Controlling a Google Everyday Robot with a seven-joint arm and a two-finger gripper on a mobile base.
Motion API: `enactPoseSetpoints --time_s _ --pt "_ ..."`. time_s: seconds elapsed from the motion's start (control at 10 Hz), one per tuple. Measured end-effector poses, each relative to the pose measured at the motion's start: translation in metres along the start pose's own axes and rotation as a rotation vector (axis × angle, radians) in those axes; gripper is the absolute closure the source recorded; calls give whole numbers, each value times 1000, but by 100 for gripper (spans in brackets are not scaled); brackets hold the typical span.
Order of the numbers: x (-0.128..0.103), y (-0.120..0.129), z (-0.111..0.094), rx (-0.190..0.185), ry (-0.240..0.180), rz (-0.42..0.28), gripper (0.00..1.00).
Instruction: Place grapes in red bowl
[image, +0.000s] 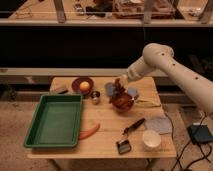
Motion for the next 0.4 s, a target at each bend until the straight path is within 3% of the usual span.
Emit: enactPoseSetpoints --time_s 0.2,0.4 --pt "-11 23 -4 11 -16 83 20" --pt "-10 25 -3 16 -20 92 20"
